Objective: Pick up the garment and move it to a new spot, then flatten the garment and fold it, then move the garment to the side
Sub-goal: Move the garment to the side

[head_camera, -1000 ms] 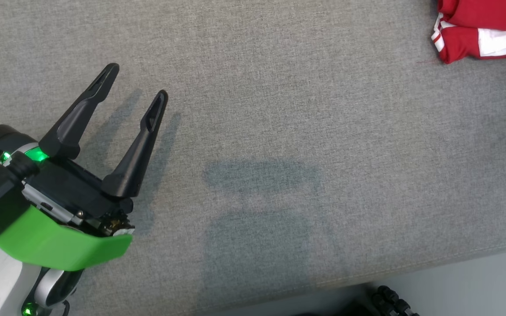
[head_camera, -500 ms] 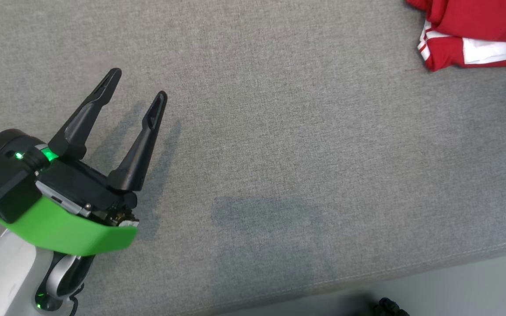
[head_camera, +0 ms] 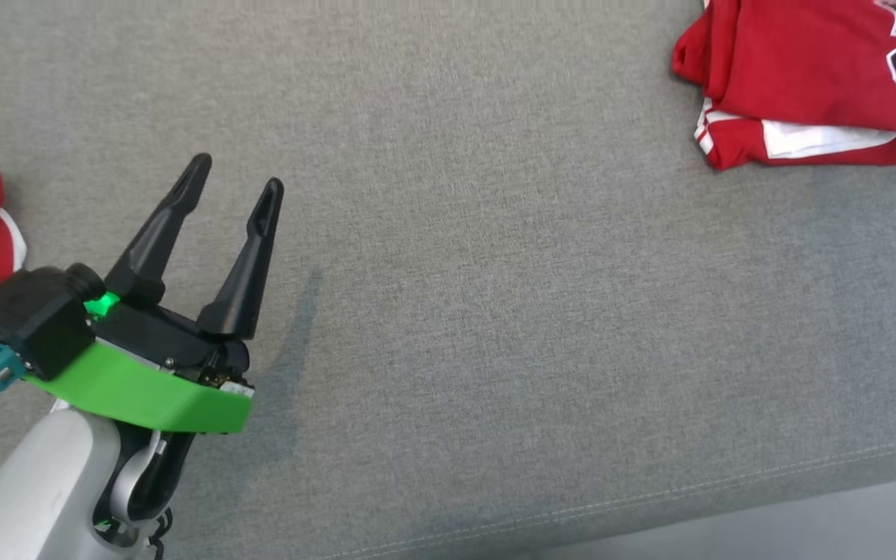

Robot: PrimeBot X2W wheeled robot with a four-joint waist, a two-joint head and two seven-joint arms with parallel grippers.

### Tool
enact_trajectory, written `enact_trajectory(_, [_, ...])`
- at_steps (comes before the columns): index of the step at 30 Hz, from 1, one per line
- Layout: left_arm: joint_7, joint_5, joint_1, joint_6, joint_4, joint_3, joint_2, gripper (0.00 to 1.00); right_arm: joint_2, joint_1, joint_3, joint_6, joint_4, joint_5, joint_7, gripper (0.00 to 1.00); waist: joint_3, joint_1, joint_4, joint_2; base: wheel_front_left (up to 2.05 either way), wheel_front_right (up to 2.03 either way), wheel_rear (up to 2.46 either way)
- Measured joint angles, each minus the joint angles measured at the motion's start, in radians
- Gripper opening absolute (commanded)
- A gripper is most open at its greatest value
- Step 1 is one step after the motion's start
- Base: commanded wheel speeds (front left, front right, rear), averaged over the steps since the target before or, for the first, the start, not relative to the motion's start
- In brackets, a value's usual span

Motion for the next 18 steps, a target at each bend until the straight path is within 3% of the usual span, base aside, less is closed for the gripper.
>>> enact_trajectory(8, [-0.009, -0.032, 0.042, 0.018, 0.079, 0.006, -0.049, 1.00, 0.007, 0.088, 0.031, 0.006, -0.057, -0.007, -0.001, 1.00, -0.103, 0.0000, 0.033, 0.0000, 0.00, 0.00, 0.00])
enact_trajectory(18, [-0.017, -0.032, 0.109, 0.042, 0.176, 0.030, -0.076, 1.00, 0.078, 0.298, 0.084, 0.012, -0.103, -0.008, -0.001, 1.00, -0.230, 0.0000, 0.101, 0.0000, 0.00, 0.00, 0.00])
